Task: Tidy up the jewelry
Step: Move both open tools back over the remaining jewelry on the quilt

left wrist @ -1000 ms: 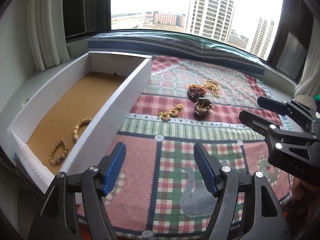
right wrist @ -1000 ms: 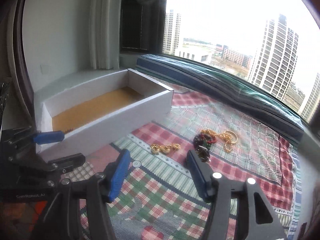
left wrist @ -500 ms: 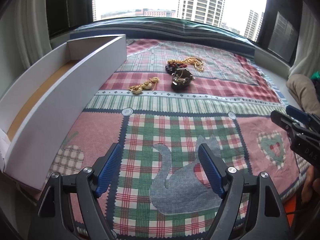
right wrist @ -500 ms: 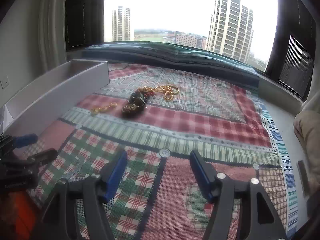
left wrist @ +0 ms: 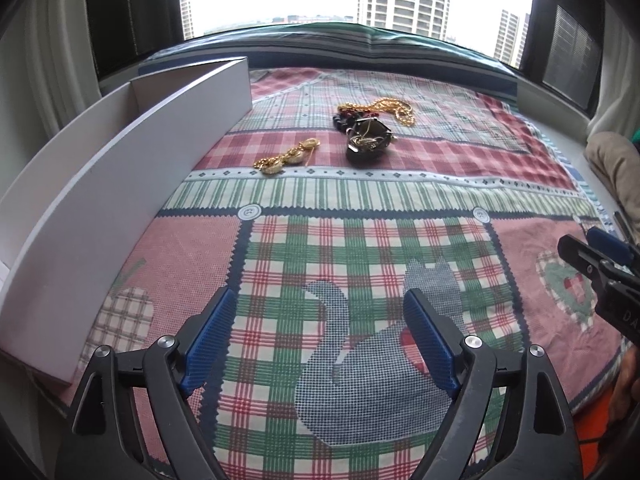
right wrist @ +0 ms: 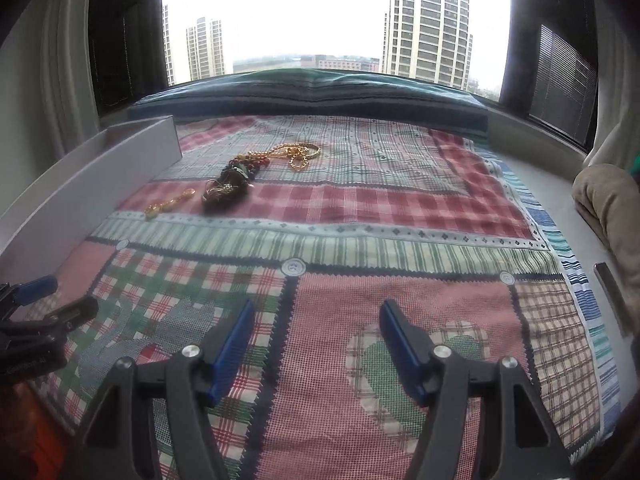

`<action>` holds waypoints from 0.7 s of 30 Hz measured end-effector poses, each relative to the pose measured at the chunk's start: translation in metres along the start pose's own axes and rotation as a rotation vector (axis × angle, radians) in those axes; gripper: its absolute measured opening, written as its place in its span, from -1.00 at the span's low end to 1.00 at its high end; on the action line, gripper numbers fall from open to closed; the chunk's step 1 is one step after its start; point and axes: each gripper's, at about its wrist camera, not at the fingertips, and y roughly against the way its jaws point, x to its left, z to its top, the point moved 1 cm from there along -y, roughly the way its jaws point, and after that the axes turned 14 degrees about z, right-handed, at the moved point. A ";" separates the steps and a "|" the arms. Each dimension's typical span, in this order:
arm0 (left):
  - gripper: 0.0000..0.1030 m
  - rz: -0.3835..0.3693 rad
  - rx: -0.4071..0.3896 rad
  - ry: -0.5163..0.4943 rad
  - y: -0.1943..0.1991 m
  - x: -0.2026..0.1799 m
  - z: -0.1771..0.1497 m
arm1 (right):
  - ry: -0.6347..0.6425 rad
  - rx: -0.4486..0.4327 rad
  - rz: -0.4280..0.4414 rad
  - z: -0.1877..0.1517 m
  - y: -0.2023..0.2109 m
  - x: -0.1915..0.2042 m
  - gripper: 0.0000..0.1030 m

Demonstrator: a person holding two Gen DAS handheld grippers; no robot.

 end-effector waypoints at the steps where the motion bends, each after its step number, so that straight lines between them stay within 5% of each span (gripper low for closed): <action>1: 0.69 0.000 -0.001 -0.004 -0.001 -0.001 0.000 | 0.000 0.004 0.005 -0.001 -0.001 0.001 0.28; 21: 0.84 0.003 0.055 0.001 -0.018 0.001 -0.002 | -0.014 0.057 0.089 -0.003 -0.015 0.009 0.28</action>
